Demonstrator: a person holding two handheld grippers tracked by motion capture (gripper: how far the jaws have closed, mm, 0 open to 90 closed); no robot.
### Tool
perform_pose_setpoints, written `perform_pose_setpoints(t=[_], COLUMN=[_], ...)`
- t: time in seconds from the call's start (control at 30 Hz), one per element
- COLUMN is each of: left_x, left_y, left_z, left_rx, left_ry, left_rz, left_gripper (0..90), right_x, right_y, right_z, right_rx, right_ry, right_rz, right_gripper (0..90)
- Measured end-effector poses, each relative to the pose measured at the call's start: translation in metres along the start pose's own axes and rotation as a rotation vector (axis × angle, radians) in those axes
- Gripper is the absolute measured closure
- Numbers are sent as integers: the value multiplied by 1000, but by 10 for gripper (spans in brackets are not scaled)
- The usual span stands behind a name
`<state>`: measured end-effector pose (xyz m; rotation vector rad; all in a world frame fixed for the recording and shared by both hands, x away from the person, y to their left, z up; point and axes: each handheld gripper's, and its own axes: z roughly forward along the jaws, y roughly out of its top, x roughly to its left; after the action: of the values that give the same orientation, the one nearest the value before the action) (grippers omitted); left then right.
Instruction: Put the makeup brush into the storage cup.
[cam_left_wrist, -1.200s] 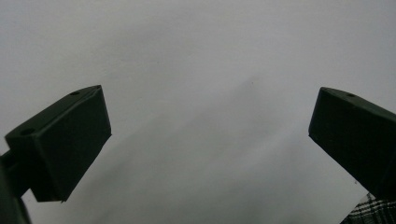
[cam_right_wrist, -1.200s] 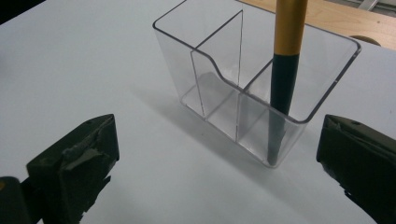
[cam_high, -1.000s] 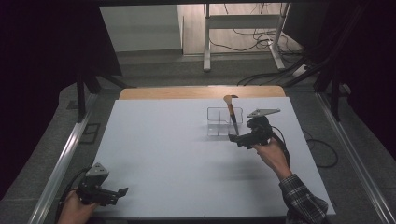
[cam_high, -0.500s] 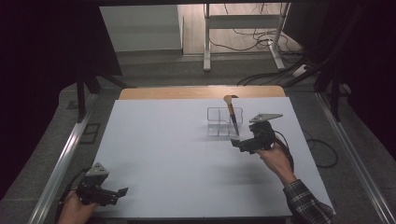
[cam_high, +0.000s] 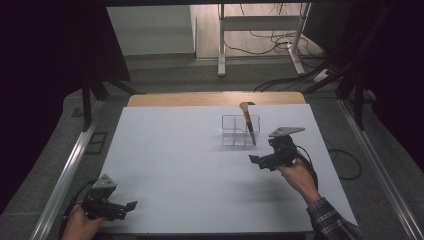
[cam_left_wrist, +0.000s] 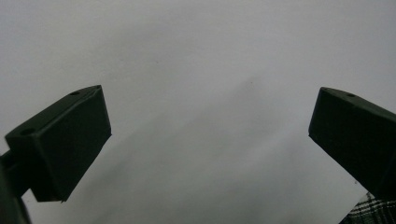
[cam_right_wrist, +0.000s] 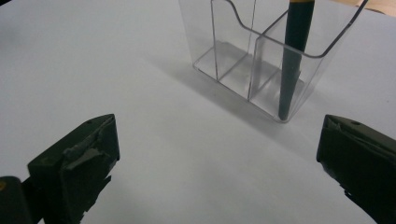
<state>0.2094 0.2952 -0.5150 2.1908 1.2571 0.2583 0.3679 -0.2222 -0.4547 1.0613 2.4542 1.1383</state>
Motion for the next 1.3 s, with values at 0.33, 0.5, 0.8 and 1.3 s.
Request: perform_pose_setpoints(t=[0.33, 0.5, 0.8, 1.3], left_x=[0, 0, 0, -1], left_y=[0, 0, 0, 0], left_z=[0, 0, 0, 1], left_rx=[2, 2, 3, 7], left_ry=[0, 1, 1, 2], left_rz=[1, 1, 3, 10], left_gripper=[0, 0, 0, 0], right_x=[4, 3, 4, 9], right_y=[-11, -18, -29, -44], right_z=[-6, -8, -16, -27], right_rx=[18, 27, 33, 56], right_ry=[2, -7, -7, 5], right_rz=[-10, -7, 5, 12], right_gripper=[0, 0, 0, 0])
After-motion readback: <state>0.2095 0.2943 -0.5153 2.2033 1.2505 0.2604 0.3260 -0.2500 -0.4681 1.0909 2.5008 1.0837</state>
